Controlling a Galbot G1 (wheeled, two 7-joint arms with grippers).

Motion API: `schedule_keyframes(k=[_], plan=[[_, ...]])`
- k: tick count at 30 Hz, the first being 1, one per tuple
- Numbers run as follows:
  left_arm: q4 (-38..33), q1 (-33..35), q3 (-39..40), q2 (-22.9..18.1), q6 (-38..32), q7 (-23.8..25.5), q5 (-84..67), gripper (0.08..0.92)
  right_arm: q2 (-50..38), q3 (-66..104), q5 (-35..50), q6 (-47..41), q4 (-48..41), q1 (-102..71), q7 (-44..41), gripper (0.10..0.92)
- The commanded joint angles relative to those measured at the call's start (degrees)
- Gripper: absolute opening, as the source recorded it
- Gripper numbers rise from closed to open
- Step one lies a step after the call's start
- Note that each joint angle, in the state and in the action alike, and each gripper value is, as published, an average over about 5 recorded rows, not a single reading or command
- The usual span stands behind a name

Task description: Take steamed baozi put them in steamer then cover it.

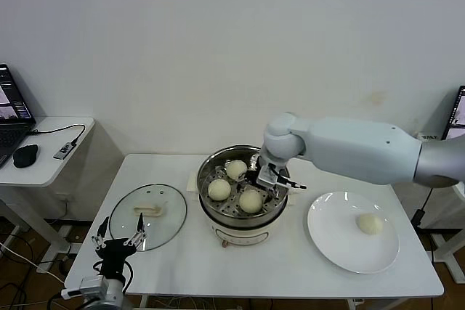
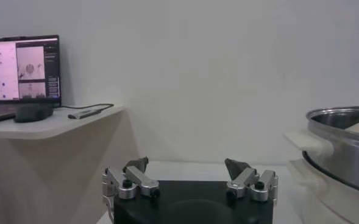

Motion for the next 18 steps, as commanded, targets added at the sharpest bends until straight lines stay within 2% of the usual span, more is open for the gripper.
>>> schedule_keyframes(k=[1, 10, 14, 18], plan=[[0.0, -0.3, -0.1, 0.3, 0.1, 0.0, -0.1, 0.823, -3.4, 1.4, 4.9, -5.6, 0.9, 1.5, 0.3, 0.821], [-0.1, -0.7, -0.4, 2.0, 0.0, 0.1, -0.7, 0.823, -12.9, 4.4, 15.4, -25.8, 4.6, 3.9, -0.9, 0.823], [-0.2, -0.9, -0.3, 2.6, 0.0, 0.3, -0.7, 0.823, -19.7, 5.6, 18.8, -35.0, 7.5, 3.9, -0.3, 0.823], [-0.5, -1.0, 0.1, 2.9, 0.0, 0.3, -0.7, 0.823, -28.1, 7.6, 18.7, -40.6, 9.7, 1.7, 0.4, 0.823]])
